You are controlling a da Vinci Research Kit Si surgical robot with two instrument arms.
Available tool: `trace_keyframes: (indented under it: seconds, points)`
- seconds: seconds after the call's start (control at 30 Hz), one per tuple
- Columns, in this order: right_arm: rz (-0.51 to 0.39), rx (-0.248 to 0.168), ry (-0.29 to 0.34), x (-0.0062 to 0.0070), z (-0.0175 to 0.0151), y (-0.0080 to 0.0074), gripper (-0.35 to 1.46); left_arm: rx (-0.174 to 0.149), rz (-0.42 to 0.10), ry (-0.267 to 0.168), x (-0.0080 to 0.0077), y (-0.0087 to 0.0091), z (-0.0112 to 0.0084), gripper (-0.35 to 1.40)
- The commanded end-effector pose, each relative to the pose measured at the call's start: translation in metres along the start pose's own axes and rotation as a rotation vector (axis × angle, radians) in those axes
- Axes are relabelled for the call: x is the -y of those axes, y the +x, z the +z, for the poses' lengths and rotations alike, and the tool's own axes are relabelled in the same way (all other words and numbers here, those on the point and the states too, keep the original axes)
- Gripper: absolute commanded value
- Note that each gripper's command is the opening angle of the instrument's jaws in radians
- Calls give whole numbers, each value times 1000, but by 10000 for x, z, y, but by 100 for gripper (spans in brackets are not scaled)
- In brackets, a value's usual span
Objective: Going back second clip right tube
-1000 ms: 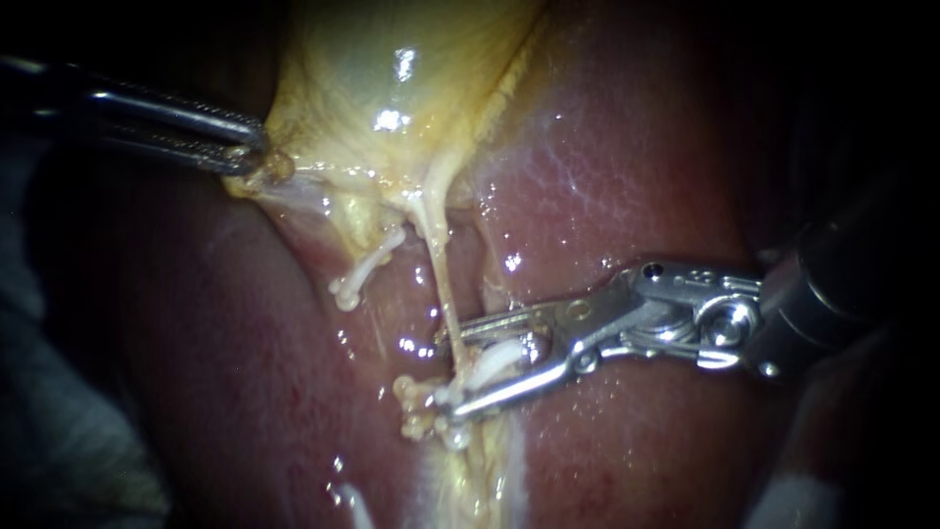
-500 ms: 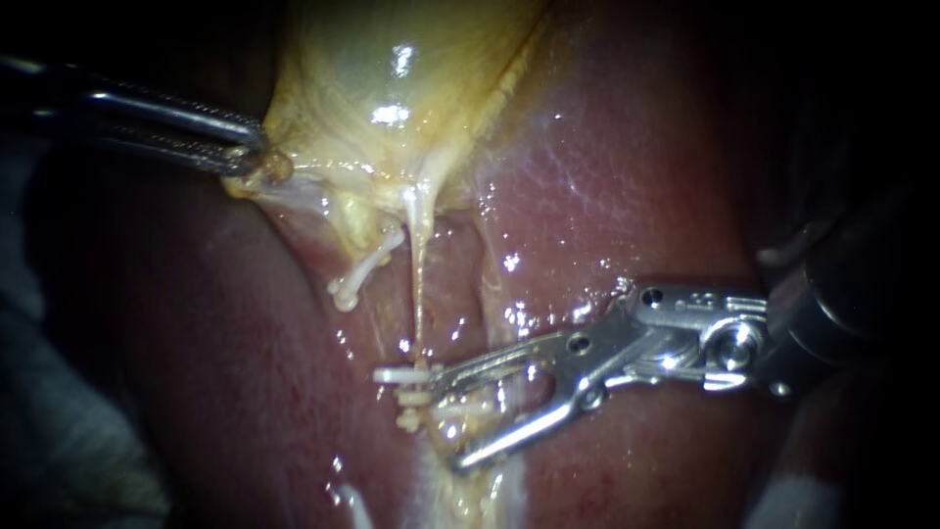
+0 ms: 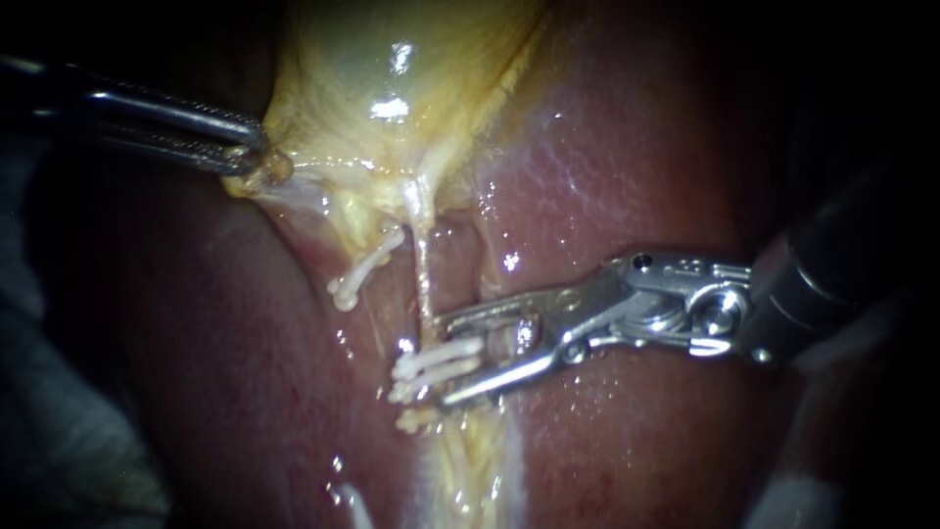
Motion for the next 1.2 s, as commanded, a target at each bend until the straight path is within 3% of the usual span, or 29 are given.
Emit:
trace_keyframes:
  seconds: [0.03,0.27,0.37,0.47,0.63,0.9,1.2]
  points:
    - [-28,9,-11,2,-6,5,50,0,0,0,0,0,0,-35]
    - [-228,38,-81,25,-68,48,50,0,1,0,1,0,0,-35]
    - [-252,37,-114,34,-95,65,50,0,1,0,1,0,0,-35]
    - [-269,54,-107,39,-111,74,50,1,1,0,1,0,0,-35]
    - [-279,122,-82,44,-122,72,50,1,1,0,1,0,0,-35]
    - [-282,126,-92,45,-132,67,50,-3,2,7,4,-3,12,-35]
    - [-283,126,-97,48,-132,68,50,2,9,1,16,-9,51,-35]
